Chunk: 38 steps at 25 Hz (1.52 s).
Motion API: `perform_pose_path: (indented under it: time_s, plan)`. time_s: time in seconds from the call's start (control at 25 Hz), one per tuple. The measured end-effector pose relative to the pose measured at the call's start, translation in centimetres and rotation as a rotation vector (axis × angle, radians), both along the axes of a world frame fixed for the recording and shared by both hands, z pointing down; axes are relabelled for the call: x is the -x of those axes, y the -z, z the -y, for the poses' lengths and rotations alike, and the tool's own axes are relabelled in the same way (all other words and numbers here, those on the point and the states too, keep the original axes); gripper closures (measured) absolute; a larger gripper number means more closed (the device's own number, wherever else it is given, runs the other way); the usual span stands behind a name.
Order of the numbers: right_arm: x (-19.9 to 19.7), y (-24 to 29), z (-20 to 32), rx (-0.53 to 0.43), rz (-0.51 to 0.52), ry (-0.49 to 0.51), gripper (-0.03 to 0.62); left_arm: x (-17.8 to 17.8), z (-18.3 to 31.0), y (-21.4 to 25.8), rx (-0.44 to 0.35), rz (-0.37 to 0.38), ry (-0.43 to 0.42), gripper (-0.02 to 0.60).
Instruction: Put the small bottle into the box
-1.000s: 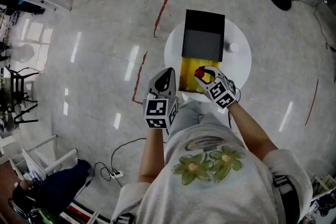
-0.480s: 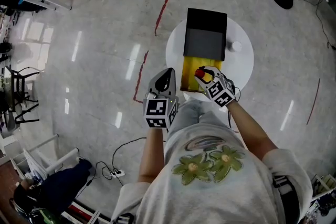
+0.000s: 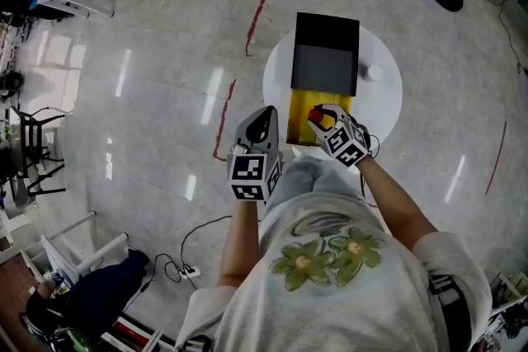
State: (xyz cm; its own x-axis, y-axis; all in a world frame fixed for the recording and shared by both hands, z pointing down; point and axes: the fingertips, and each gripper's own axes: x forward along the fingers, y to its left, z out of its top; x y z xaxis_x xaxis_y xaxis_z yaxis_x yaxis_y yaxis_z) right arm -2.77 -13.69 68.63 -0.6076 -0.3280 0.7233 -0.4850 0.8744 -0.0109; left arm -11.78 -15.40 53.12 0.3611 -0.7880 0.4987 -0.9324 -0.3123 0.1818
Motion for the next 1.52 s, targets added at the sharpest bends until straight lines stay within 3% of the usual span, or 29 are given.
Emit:
perform_pose_path:
  time_s: [1.2,1.28,1.52]
  plan:
    - [-0.9,-2.9,-0.4,0.004,-0.090,0.008,0.415,-1.0,1.7,-1.1,0.001,-0.011,-0.069,0.581]
    - [-0.9,-2.7,-0.5,0.012,-0.086,0.007,0.384,-1.1,1.7,-1.0,-0.002,-0.011,-0.071,0.581]
    - [-0.3,0.3,-0.1,-0.029,-0.029,-0.012,0.384,-1.1,1.8,-0.6,-0.010,-0.021,-0.069,0.581]
